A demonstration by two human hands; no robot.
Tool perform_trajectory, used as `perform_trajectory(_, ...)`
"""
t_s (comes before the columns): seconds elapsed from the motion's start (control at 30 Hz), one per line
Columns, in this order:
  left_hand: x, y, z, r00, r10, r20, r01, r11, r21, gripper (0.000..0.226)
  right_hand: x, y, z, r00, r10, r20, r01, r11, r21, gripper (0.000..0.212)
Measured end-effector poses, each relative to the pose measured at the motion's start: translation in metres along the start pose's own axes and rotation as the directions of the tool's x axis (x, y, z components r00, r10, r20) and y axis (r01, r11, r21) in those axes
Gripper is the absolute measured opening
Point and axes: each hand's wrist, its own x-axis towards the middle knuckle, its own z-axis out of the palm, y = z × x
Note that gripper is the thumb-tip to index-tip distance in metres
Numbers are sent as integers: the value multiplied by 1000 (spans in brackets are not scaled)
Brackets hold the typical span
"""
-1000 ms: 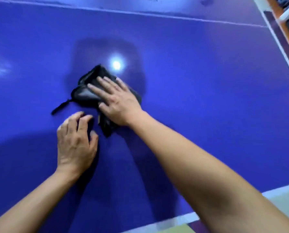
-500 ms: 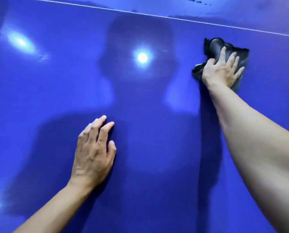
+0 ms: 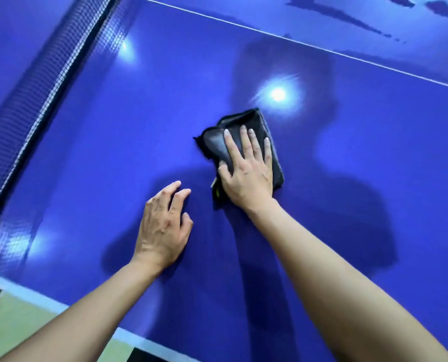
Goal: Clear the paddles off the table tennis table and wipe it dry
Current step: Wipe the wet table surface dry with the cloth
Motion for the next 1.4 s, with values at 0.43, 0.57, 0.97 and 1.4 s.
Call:
perform_trajectory(0.43, -96, -16, -49, 979, -202, 9, 202, 978, -44, 52, -113, -31, -21, 947, -302, 113, 319, 929, -186, 61)
perform_trajectory(0.57, -103, -16, -74, 982, -179, -65, 176, 983, -51, 47, -88, -52, -31, 964, -163, 210, 207, 956, -208, 54)
perform_trajectory(0.97, -167, -89, -173, 922, -261, -284, 276, 961, 12, 33, -129, -193, -74, 992, -117, 48, 98, 950, 295, 50)
perform_trajectory(1.4, -303, -256, -250, 877, -330, -350, 338, 940, -40, 34, -214, -442, -61, 985, -144, -99, 174, 873, 456, 50)
